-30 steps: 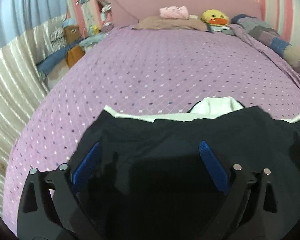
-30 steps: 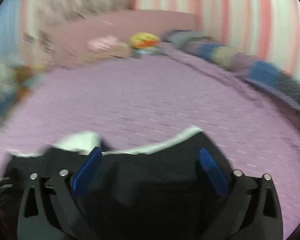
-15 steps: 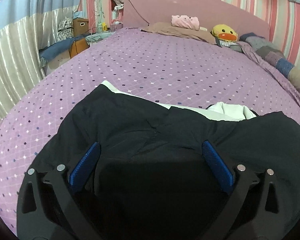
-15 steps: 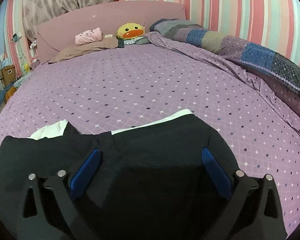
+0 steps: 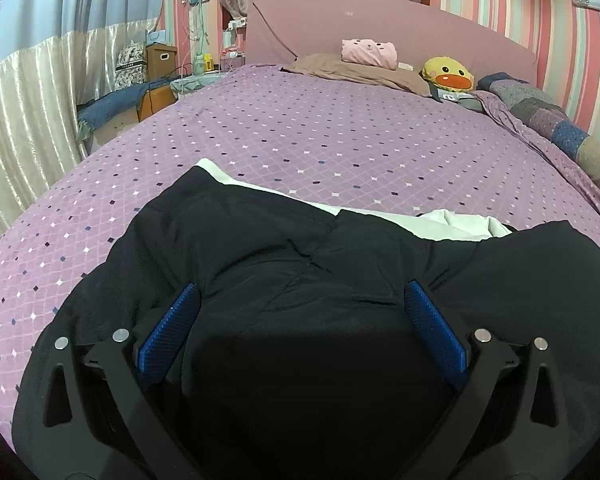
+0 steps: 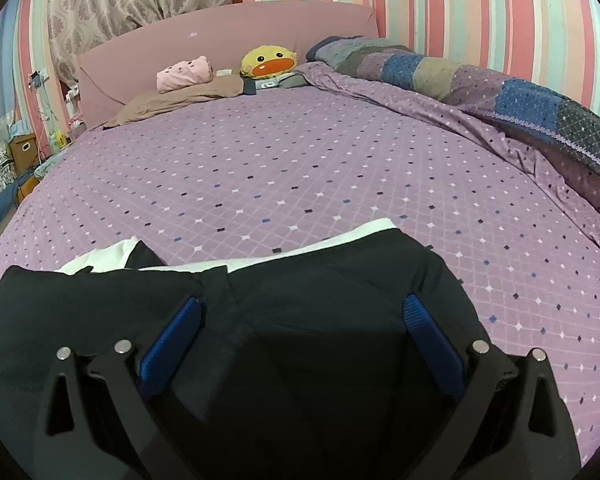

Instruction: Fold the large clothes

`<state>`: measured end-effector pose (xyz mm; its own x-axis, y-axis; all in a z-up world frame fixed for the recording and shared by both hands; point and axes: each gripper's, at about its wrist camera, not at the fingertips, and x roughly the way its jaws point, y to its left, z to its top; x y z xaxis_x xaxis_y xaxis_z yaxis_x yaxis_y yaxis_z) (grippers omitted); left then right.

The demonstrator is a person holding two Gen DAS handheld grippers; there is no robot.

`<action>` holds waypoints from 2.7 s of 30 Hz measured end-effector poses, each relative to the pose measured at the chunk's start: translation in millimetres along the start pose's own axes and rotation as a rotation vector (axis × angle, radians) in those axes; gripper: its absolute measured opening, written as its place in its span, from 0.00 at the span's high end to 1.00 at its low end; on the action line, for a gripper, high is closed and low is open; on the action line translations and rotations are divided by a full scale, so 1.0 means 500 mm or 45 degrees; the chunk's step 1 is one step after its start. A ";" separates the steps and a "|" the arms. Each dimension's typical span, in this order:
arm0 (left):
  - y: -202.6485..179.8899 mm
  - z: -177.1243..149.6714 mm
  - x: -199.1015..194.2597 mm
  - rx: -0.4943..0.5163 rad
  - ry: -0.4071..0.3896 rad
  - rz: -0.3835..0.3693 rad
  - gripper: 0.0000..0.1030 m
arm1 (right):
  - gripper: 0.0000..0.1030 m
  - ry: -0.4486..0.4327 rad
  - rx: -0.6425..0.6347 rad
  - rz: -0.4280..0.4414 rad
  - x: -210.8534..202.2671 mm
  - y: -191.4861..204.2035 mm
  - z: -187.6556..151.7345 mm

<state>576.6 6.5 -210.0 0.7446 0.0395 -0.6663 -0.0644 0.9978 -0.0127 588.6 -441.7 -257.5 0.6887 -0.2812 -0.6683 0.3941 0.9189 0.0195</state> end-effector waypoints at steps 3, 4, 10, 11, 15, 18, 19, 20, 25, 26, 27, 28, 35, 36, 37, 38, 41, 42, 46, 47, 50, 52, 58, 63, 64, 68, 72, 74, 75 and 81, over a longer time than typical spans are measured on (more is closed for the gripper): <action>-0.004 -0.001 0.005 0.000 -0.003 0.003 0.03 | 0.02 0.004 -0.001 0.010 0.008 0.000 -0.001; -0.005 -0.001 0.006 0.001 -0.002 0.003 0.03 | 0.02 0.006 0.000 0.014 0.010 0.000 -0.001; -0.002 0.007 0.010 -0.012 0.008 -0.006 0.03 | 0.02 0.020 0.006 0.044 0.030 -0.003 0.004; -0.002 0.008 0.012 -0.015 0.010 -0.009 0.03 | 0.02 0.022 0.009 0.057 0.034 -0.004 0.005; -0.009 0.014 0.026 -0.024 0.019 -0.015 0.03 | 0.02 0.028 0.024 0.093 0.050 -0.007 0.008; -0.016 0.017 0.036 -0.029 0.016 -0.018 0.03 | 0.02 0.026 0.044 0.127 0.056 -0.014 0.008; -0.016 0.016 0.036 -0.029 0.016 -0.017 0.03 | 0.02 0.026 0.051 0.140 0.058 -0.017 0.007; -0.018 0.016 0.038 -0.031 0.015 -0.018 0.03 | 0.02 0.026 0.058 0.151 0.059 -0.019 0.007; -0.025 0.018 0.047 -0.037 0.009 -0.027 0.03 | 0.02 0.024 0.082 0.183 0.064 -0.026 0.007; -0.027 0.019 0.048 -0.038 0.009 -0.028 0.03 | 0.02 0.020 0.086 0.184 0.063 -0.027 0.007; -0.027 0.021 0.047 -0.040 0.011 -0.031 0.03 | 0.02 0.016 0.091 0.187 0.060 -0.028 0.006; -0.028 0.025 0.047 -0.037 0.022 -0.039 0.03 | 0.02 0.018 0.096 0.191 0.057 -0.031 0.007; 0.001 0.050 -0.013 0.229 0.023 -0.004 0.03 | 0.02 0.001 -0.161 0.137 -0.020 -0.057 0.011; 0.013 0.045 -0.031 0.282 -0.008 0.006 0.03 | 0.02 -0.019 -0.186 0.121 -0.034 -0.065 0.009; 0.022 0.038 -0.041 0.310 -0.022 0.015 0.03 | 0.02 -0.043 -0.209 0.118 -0.053 -0.079 0.004; 0.033 0.026 -0.045 0.337 -0.035 0.052 0.03 | 0.02 -0.060 -0.216 0.121 -0.067 -0.095 -0.001; 0.067 -0.003 -0.035 0.300 -0.015 -0.015 0.03 | 0.02 -0.063 -0.187 0.152 -0.077 -0.147 -0.020; 0.078 -0.007 -0.028 0.249 -0.012 -0.049 0.03 | 0.02 -0.053 -0.142 0.194 -0.072 -0.165 -0.027; 0.087 -0.012 -0.008 0.169 -0.040 -0.095 0.03 | 0.02 -0.031 -0.019 0.299 -0.043 -0.201 -0.044; 0.087 -0.013 -0.005 0.163 -0.046 -0.104 0.03 | 0.02 -0.026 -0.008 0.309 -0.039 -0.203 -0.045; 0.086 -0.010 0.012 0.143 -0.032 -0.123 0.03 | 0.02 -0.019 0.013 0.325 -0.030 -0.207 -0.050; 0.074 -0.012 0.011 0.169 -0.030 -0.080 0.03 | 0.02 0.016 0.041 0.323 -0.023 -0.205 -0.049; 0.024 0.012 -0.047 0.308 0.052 0.099 0.03 | 0.02 0.225 0.226 0.351 -0.063 -0.267 -0.018; 0.070 0.022 -0.187 0.212 0.025 -0.011 0.03 | 0.02 0.101 0.023 0.382 -0.212 -0.324 -0.042; 0.081 0.018 -0.201 0.195 0.033 -0.027 0.03 | 0.02 0.148 -0.060 0.360 -0.218 -0.325 -0.058; 0.141 -0.028 -0.226 0.164 0.119 -0.027 0.03 | 0.02 0.210 -0.197 0.226 -0.235 -0.336 -0.130; 0.168 -0.078 -0.200 0.169 0.235 0.034 0.03 | 0.02 0.279 -0.089 0.265 -0.224 -0.370 -0.179; 0.179 -0.101 -0.196 0.185 0.251 0.056 0.03 | 0.02 0.318 -0.052 0.294 -0.206 -0.371 -0.196; 0.187 -0.116 -0.197 0.198 0.256 0.063 0.03 | 0.02 0.363 -0.025 0.323 -0.187 -0.372 -0.206; 0.192 -0.161 -0.189 0.225 0.293 0.029 0.03 | 0.02 0.442 0.071 0.462 -0.149 -0.351 -0.245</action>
<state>446.4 94.3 -208.1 0.5727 0.0693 -0.8168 0.0527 0.9912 0.1211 393.3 -548.2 -302.2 0.5478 0.1709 -0.8190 0.2055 0.9214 0.3297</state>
